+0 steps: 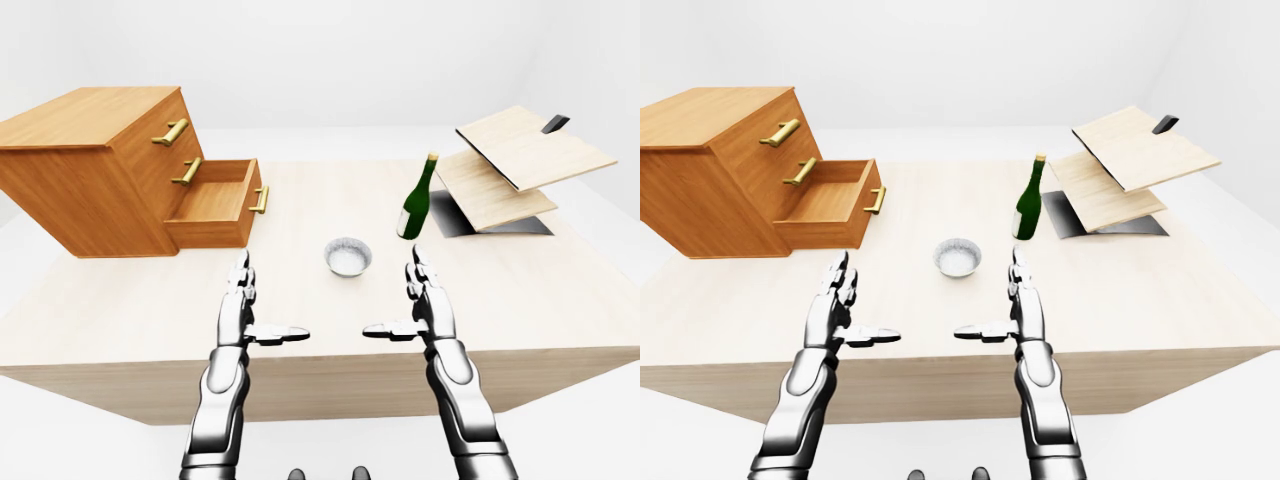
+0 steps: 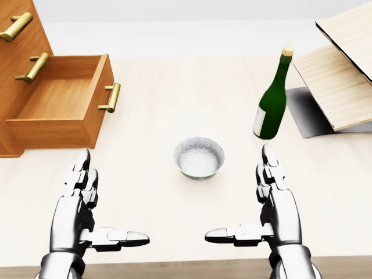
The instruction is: Close the bottom drawer of the cabinet.
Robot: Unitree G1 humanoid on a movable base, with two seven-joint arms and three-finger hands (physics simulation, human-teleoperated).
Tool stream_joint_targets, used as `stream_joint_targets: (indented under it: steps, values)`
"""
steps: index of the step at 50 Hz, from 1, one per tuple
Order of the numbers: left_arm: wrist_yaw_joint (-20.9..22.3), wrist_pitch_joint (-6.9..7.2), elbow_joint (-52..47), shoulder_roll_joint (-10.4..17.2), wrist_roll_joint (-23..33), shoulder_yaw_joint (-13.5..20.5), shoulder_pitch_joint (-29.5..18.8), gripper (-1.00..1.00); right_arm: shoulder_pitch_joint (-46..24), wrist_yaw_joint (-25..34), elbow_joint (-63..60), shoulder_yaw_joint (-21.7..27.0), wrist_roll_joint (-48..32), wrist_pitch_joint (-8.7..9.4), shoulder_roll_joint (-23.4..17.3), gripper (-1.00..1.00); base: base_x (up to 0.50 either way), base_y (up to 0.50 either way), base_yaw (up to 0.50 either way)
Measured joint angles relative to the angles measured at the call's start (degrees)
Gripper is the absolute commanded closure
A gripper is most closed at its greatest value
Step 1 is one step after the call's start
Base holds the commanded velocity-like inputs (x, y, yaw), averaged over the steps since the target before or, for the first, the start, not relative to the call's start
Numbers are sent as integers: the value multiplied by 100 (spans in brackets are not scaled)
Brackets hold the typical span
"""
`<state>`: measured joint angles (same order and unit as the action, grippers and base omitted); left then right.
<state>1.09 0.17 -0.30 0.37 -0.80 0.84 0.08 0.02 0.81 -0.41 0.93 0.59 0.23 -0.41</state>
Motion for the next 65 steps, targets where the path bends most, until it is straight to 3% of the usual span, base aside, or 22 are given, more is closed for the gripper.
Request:
stream_joint_targets:
  steps: [15,24,43,65]
  values:
    - [125,-111,55,47,-44,80,3,-100,49,97,-247,115,138,99,-39,-100,0,0,0]
    - [155,-180,136,53,-24,83,-2,-100,125,-69,-1178,583,361,477,-156,-100,0,0,0]
    - [172,-213,158,52,-3,77,15,-100,36,-598,-2336,2259,1157,477,-643,-100,0,0,0]
    - [187,-243,232,57,-29,92,-3,-100,5,-802,-2566,2726,1422,477,-818,-100,5,0,0]
